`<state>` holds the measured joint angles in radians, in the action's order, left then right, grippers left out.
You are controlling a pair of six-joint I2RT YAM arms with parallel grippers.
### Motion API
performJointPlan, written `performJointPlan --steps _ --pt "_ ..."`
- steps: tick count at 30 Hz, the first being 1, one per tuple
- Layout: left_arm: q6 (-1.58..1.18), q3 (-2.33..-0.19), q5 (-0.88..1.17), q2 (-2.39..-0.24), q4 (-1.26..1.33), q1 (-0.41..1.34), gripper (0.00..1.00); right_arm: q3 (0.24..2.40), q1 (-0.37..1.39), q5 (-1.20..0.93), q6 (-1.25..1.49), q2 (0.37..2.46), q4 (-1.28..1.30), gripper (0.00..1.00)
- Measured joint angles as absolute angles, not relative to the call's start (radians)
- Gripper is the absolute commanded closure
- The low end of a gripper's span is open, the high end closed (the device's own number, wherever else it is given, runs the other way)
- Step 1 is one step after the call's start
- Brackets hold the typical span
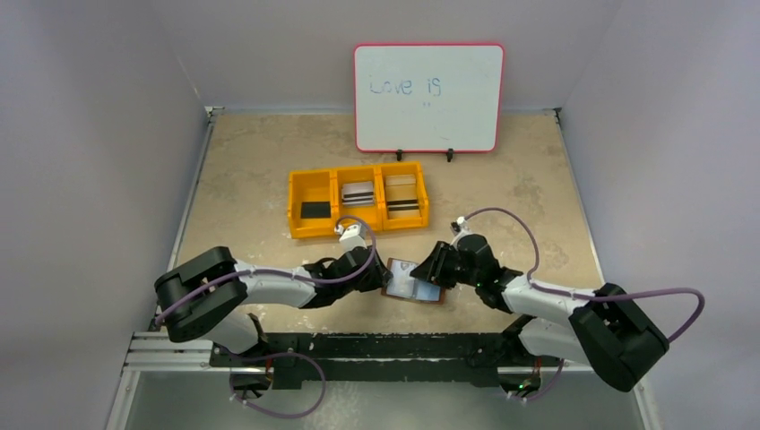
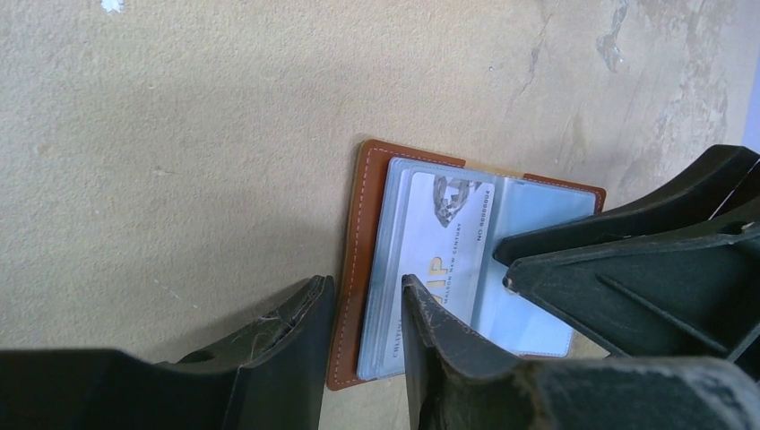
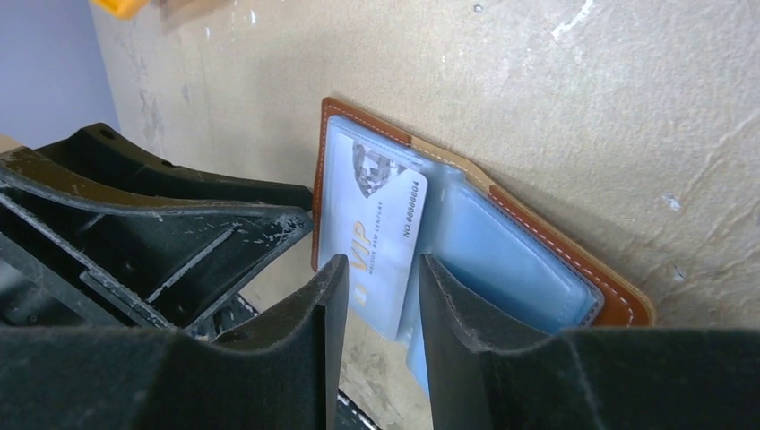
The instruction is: Take the credit cards out of the card holder
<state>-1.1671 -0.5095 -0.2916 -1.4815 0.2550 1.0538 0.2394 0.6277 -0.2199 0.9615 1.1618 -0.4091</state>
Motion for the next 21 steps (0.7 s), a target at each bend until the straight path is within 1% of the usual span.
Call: performJointPlan --steps 3,5,7,13,16,18,20,21 --pt "-1.166 -0.521 -0.290 -1.493 0.255 1.054 0.65 0.229 0.627 -0.220 0.966 1.175 -0.423 0.66" --pt "-1.165 -0.526 -0.284 -1.500 0.259 1.054 0.64 0.228 0.627 -0.223 0.970 1.209 -0.433 0.66" --pt "-1.163 -0.533 -0.277 -1.508 0.263 1.054 0.64 0.231 0.627 -0.232 0.982 1.243 -0.468 0.67" --pt "-1.159 -0.535 -0.273 -1.509 0.264 1.054 0.64 0.237 0.625 -0.268 1.007 1.338 -0.586 0.72" --pt "-1.159 -0.535 -0.274 -1.509 0.263 1.054 0.65 0.222 0.615 -0.290 1.020 1.386 -0.677 0.77" --pt "-1.159 -0.535 -0.278 -1.507 0.261 1.054 0.65 0.219 0.607 -0.310 1.026 1.423 -0.733 0.84" --pt "-1.159 -0.535 -0.283 -1.504 0.256 1.054 0.67 0.218 0.605 -0.317 1.033 1.454 -0.775 0.90" --pt "-1.158 -0.535 -0.286 -1.504 0.253 1.053 0.70 0.215 0.603 -0.322 1.038 1.470 -0.799 0.91"
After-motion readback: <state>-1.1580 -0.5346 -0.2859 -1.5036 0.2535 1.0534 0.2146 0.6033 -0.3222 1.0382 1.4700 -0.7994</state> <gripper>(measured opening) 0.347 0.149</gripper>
